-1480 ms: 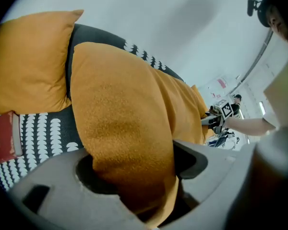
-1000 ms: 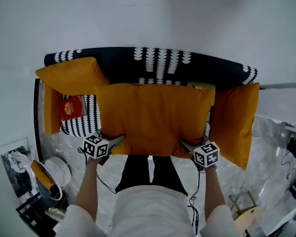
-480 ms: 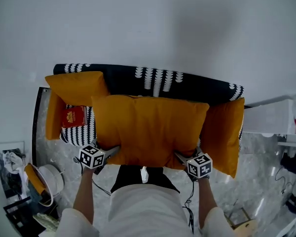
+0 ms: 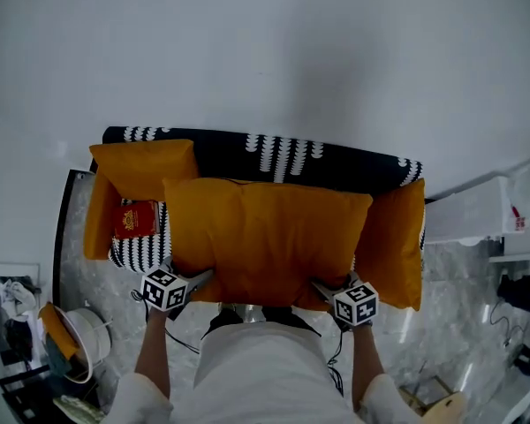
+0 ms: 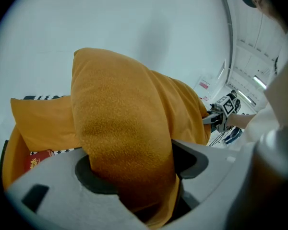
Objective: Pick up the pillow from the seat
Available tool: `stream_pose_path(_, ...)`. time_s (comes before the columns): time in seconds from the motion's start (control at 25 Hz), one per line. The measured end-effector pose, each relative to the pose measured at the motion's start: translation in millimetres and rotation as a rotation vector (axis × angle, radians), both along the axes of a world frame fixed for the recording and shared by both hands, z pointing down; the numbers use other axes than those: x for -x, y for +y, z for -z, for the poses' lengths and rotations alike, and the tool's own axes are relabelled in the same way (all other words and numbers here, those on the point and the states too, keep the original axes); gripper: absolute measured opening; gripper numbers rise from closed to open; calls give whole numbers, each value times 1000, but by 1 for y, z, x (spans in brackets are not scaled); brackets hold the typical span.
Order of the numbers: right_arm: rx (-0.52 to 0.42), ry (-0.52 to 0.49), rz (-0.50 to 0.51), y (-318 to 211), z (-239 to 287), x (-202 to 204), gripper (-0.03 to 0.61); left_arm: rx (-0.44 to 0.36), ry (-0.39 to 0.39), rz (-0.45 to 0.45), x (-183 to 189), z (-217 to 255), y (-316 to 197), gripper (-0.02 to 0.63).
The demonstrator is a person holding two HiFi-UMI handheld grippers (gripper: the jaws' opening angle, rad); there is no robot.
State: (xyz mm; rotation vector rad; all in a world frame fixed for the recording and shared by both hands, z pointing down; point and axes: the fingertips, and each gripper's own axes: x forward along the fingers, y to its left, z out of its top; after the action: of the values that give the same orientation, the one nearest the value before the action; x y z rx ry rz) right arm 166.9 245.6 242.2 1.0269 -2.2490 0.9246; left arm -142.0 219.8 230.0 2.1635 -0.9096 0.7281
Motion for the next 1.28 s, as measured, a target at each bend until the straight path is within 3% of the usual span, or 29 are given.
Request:
stream_pose_path(0.76, -91, 38, -27, 95, 47, 115, 261, -132, 37, -14, 115, 40, 84, 331)
stream_pose_path(1.28, -217, 97, -93, 136, 93, 155, 261, -254, 92, -69, 152, 77, 109, 331)
